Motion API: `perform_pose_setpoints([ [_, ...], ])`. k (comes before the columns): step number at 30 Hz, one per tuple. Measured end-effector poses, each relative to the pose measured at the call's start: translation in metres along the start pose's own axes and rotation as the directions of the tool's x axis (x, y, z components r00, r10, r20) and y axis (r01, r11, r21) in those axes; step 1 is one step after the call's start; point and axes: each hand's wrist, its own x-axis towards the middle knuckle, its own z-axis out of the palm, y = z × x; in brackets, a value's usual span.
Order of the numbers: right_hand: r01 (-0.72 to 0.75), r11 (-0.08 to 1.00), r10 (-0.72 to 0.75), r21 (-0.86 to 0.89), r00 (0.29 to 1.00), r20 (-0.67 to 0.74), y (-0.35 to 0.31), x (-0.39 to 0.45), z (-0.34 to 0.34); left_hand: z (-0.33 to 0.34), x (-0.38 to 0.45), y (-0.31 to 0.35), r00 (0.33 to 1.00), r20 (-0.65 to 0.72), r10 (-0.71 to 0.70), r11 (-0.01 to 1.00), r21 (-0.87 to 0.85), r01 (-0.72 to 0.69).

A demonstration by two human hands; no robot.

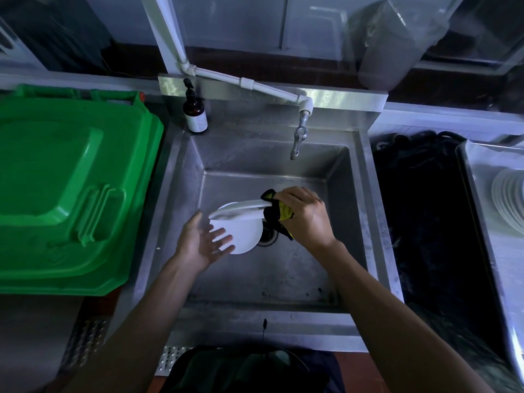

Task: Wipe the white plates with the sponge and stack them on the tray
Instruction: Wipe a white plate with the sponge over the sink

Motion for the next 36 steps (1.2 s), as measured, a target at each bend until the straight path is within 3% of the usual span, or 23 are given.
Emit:
perform_pose_setpoints([
  [2,0.014,1.0,-0.014,-0.008,1.0,-0.018,-0.001,-0.001,0.0,0.009,0.001,0.002,0.993,0.094,-0.075,0.997,0.01,0.075],
  [4,0.019,1.0,-0.019,-0.005,1.0,-0.021,-0.002,-0.002,0.001,0.022,0.001,0.005,0.99,0.131,-0.06,0.998,-0.01,0.062],
  [10,0.011,1.0,-0.011,-0.008,1.0,0.011,0.0,-0.008,0.003,0.039,-0.002,0.009,0.996,0.062,0.068,0.966,-0.253,-0.05],
  [19,-0.007,1.0,0.005,0.01,0.981,0.192,0.002,-0.021,0.008,0.039,0.001,0.013,0.988,-0.011,0.151,0.971,-0.188,-0.15],
  [25,-0.092,0.989,0.066,0.114,0.974,0.217,-0.016,-0.016,0.008,0.028,0.004,0.01,0.935,-0.133,0.33,0.928,-0.136,-0.347],
  [36,-0.348,0.888,0.229,0.301,0.902,0.366,-0.061,0.007,0.043,0.02,-0.005,0.0,0.933,0.029,0.359,0.933,-0.036,-0.358],
])
